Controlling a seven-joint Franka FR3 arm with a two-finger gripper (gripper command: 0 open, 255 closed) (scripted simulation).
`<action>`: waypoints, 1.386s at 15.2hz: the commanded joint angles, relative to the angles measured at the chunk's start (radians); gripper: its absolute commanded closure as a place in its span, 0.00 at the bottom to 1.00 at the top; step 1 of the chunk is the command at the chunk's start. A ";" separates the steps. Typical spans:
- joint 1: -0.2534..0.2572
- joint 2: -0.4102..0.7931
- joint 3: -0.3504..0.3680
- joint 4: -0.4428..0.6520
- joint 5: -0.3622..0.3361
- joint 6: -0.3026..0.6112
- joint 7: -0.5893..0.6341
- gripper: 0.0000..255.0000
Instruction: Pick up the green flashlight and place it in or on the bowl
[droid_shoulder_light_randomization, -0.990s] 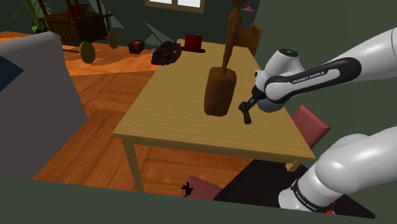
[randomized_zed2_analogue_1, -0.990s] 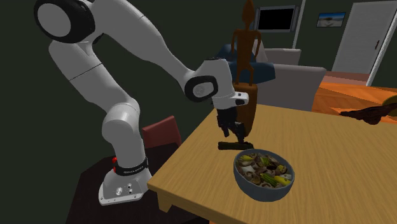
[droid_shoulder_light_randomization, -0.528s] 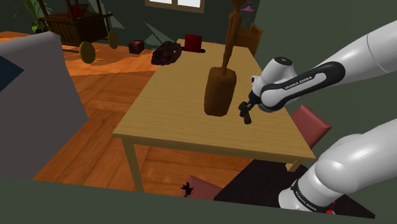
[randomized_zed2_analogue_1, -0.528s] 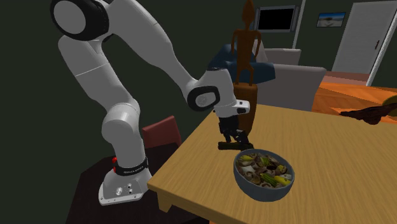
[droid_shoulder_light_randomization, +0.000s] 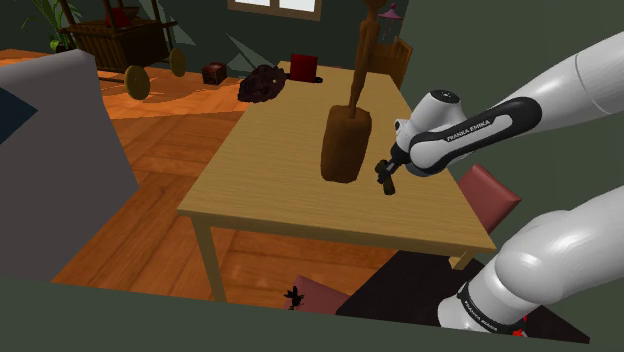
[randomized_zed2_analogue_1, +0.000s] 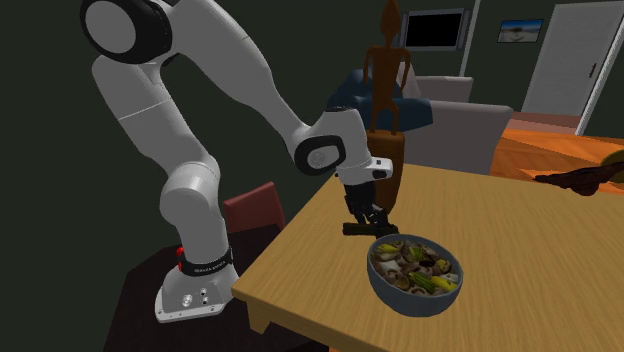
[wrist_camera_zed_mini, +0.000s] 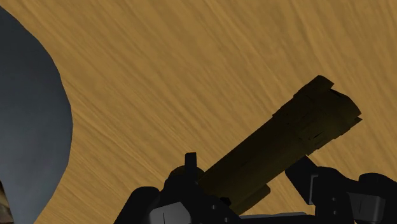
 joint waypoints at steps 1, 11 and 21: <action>0.000 0.000 0.000 0.000 0.000 0.000 0.000 1.00; 0.004 -0.040 0.001 0.014 0.007 -0.055 -0.006 1.00; 0.013 -0.152 0.008 0.078 0.026 -0.230 -0.021 1.00</action>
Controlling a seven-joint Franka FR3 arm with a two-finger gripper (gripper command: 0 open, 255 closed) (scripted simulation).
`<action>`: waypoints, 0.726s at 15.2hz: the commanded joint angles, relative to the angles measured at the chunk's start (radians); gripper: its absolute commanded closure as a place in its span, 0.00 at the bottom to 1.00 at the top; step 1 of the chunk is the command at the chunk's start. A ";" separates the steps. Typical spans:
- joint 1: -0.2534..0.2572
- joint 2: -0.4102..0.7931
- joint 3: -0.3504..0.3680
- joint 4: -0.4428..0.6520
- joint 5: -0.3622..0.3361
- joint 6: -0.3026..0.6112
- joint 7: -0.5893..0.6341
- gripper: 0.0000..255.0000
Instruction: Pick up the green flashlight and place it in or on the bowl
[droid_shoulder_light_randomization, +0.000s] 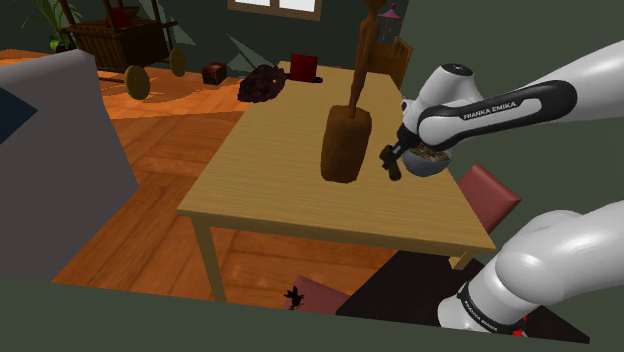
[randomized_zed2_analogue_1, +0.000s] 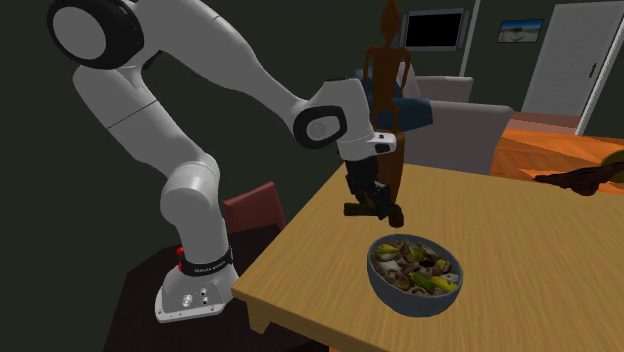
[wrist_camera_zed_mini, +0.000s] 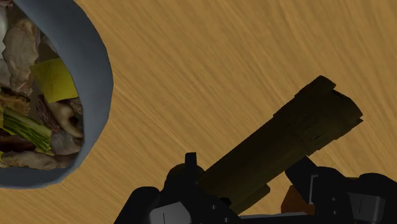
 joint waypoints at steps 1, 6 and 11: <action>0.002 -0.019 0.001 0.016 0.004 -0.036 -0.003 1.00; 0.006 -0.059 0.006 0.058 0.012 -0.117 -0.010 1.00; 0.009 -0.090 0.011 0.106 0.020 -0.196 -0.015 1.00</action>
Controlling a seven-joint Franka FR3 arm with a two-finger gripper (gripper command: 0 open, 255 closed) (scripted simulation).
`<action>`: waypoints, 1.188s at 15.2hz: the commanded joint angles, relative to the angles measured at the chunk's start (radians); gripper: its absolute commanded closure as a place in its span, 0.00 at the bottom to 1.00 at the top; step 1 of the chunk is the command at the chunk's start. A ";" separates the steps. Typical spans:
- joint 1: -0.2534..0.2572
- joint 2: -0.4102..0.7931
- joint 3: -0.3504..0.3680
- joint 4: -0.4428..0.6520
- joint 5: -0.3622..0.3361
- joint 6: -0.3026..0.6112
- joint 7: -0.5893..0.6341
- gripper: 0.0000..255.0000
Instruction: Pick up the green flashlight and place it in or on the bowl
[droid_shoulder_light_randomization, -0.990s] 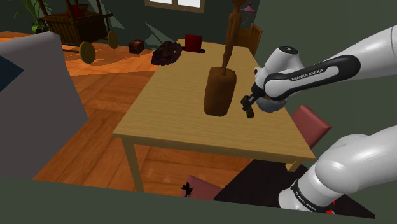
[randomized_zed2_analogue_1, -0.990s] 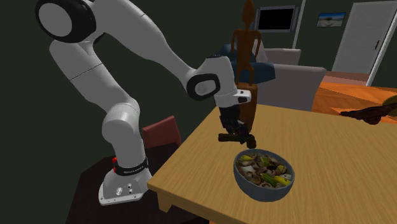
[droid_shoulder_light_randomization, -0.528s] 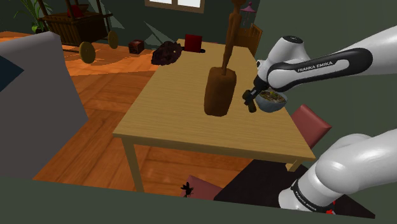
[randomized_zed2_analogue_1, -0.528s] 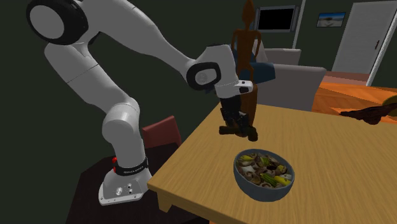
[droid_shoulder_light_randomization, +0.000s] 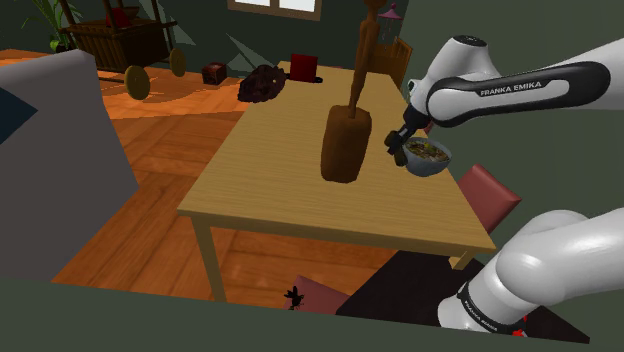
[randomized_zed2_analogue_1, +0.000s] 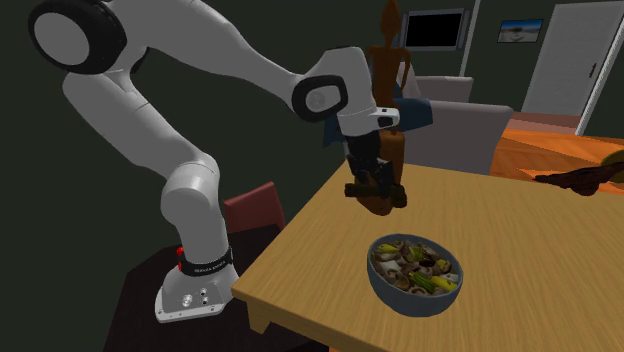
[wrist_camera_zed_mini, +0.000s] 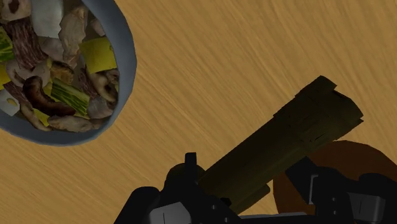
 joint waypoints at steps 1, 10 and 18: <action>0.001 -0.010 0.001 0.022 0.003 -0.032 -0.003 1.00; -0.010 -0.030 -0.037 0.108 0.005 -0.133 -0.065 1.00; -0.054 0.044 -0.220 0.204 -0.007 -0.133 -0.283 1.00</action>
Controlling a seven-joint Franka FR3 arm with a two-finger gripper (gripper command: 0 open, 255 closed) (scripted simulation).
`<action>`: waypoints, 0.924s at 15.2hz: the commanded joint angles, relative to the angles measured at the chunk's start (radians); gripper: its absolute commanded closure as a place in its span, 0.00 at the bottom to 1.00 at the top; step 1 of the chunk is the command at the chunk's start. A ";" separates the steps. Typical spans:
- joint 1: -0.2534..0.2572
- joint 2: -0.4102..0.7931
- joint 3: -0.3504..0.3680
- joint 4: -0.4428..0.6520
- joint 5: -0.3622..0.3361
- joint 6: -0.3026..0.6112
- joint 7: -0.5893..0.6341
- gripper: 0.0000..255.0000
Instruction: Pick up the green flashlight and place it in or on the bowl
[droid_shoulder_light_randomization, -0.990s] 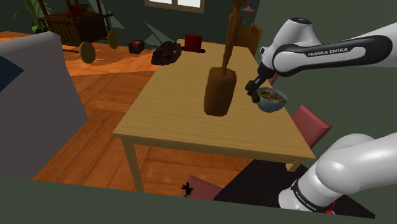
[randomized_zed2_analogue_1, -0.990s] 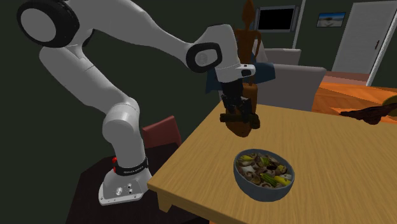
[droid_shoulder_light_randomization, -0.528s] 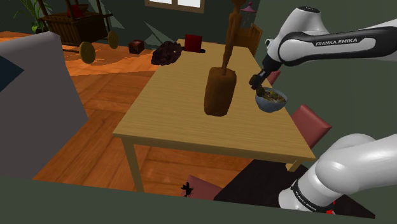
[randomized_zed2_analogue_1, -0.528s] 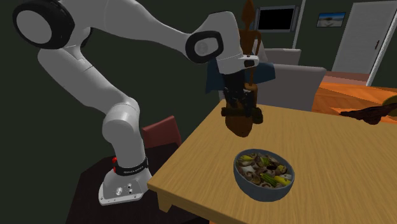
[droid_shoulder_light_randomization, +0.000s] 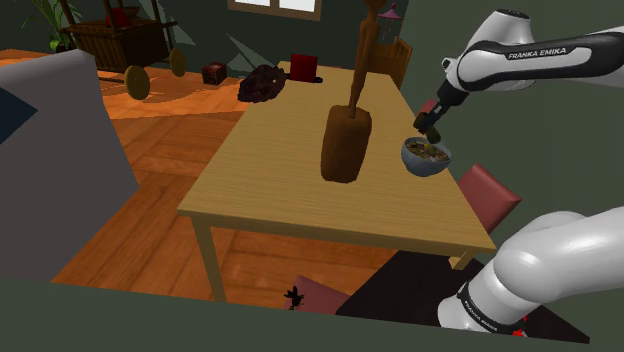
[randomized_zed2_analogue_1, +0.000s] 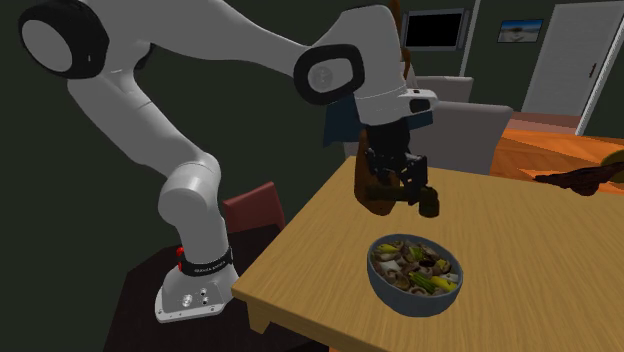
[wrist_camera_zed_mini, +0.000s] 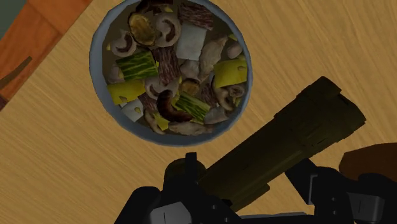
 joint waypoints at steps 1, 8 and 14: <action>-0.004 0.035 -0.048 0.041 0.005 0.000 -0.058 1.00; -0.007 0.108 -0.145 0.082 0.025 0.039 -0.170 1.00; -0.004 0.135 -0.164 0.023 0.028 0.125 -0.179 1.00</action>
